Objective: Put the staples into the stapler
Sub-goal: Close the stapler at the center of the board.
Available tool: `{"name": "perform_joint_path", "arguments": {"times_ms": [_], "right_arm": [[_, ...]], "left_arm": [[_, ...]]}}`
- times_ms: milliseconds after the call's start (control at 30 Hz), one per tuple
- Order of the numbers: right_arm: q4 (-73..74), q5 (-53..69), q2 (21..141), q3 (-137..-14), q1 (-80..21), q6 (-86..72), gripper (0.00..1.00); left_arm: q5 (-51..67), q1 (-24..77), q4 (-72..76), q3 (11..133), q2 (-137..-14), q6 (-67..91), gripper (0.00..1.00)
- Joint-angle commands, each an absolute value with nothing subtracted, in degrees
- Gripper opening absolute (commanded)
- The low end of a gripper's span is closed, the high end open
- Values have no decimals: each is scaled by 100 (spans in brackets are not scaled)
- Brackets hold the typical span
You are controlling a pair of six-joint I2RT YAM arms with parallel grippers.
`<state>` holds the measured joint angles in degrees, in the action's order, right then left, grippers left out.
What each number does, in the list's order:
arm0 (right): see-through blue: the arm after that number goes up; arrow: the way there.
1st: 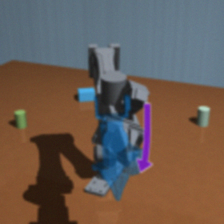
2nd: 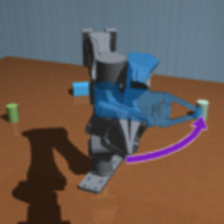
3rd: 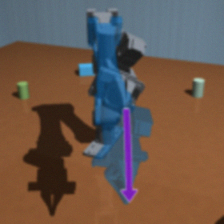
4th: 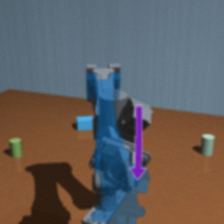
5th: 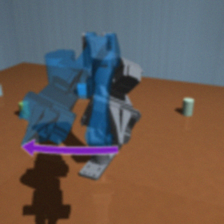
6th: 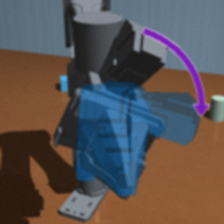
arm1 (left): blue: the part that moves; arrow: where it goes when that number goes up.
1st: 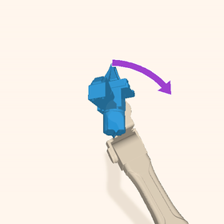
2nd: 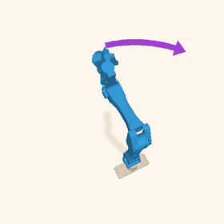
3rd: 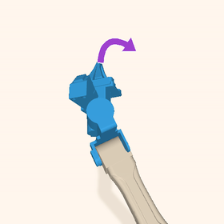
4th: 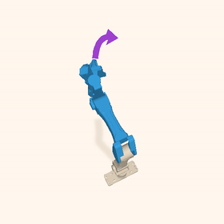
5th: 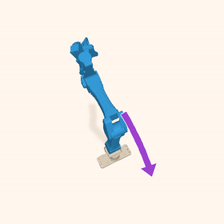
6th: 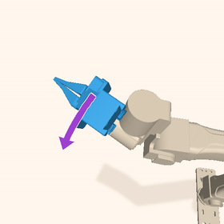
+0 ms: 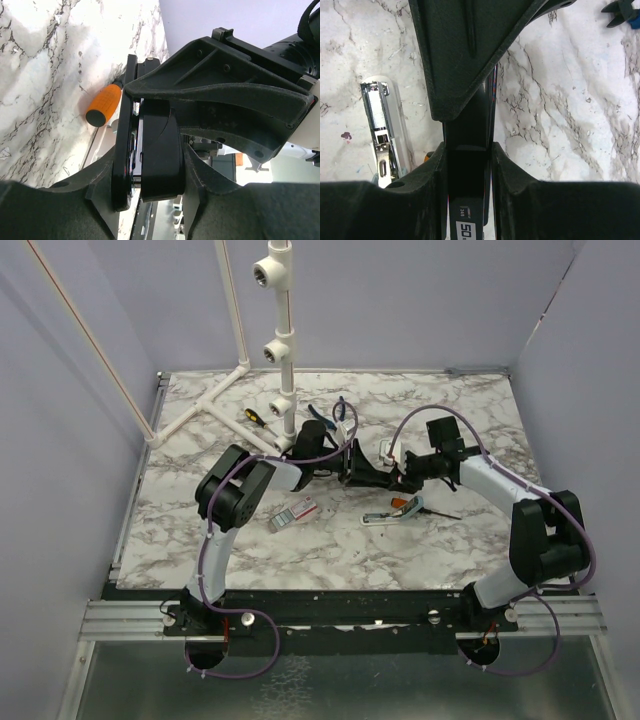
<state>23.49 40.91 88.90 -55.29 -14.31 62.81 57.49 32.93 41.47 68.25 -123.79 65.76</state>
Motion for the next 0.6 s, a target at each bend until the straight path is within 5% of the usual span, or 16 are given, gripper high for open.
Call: {"name": "perform_joint_path", "arguments": {"times_ms": [0, 167, 300, 567], "right_arm": [[1968, 4147, 8711, -5480, -1468, 6239, 4], [2058, 4085, 8747, -5534, -1468, 6286, 4], [2260, 4057, 8844, -5685, -1468, 6344, 4], [2993, 4242, 9004, -6083, -1229, 6732, 4]], "left_arm": [[6093, 3445, 4410, 6838, -12420, 6514, 0], [6089, 3445, 4455, 6809, -12318, 6480, 0], [6047, 3428, 4465, 6768, -12227, 6381, 47], [5805, 3389, 4301, 6581, -12068, 5892, 84]]}}
